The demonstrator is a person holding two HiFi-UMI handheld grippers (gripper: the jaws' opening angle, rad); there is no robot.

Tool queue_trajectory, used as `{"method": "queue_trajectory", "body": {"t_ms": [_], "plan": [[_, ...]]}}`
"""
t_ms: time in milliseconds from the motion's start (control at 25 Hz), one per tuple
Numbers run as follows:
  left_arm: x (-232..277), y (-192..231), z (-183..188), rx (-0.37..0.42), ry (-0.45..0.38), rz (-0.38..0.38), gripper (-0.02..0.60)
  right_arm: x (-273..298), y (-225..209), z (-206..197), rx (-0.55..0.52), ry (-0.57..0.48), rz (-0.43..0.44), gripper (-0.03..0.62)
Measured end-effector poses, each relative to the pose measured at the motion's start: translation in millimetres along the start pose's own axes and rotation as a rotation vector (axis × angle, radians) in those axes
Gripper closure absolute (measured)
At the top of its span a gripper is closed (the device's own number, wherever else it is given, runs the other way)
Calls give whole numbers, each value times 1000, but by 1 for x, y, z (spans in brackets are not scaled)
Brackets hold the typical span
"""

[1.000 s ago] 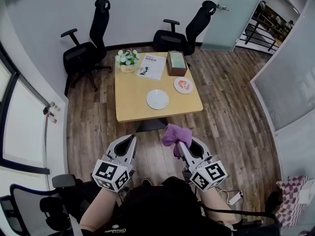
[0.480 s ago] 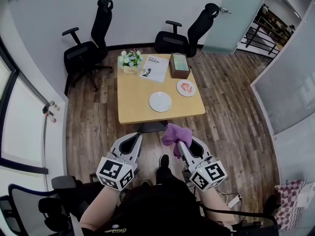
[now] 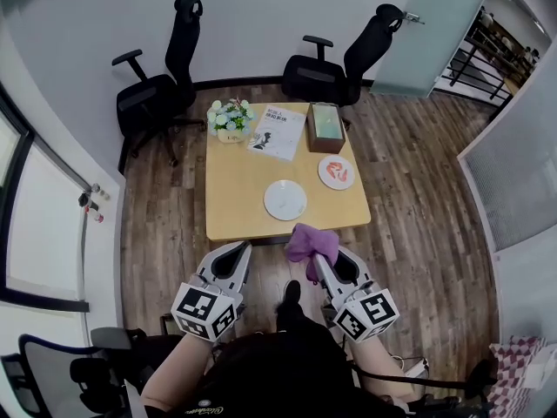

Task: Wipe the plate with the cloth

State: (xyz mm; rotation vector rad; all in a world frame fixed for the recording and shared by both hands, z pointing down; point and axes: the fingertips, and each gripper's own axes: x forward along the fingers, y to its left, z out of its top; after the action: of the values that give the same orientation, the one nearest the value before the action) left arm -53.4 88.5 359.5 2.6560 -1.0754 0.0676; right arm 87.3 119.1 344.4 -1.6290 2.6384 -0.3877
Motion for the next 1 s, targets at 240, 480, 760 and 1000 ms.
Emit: {"method": "queue_trajectory", "body": {"t_ms": [240,480,760,1000], "plan": [[79,17,14,-12,33,36,588,50,-72,20,25,30,44,496],[139,39,27,-40,28,140,588,98,-125,34,32,61,132,496],[164,80,34,-101,22,229,588,157,-138,39,34,114,204,497],[171,111,32,-138,28,213,588,187,-122,43,11,115,210,497]]}}
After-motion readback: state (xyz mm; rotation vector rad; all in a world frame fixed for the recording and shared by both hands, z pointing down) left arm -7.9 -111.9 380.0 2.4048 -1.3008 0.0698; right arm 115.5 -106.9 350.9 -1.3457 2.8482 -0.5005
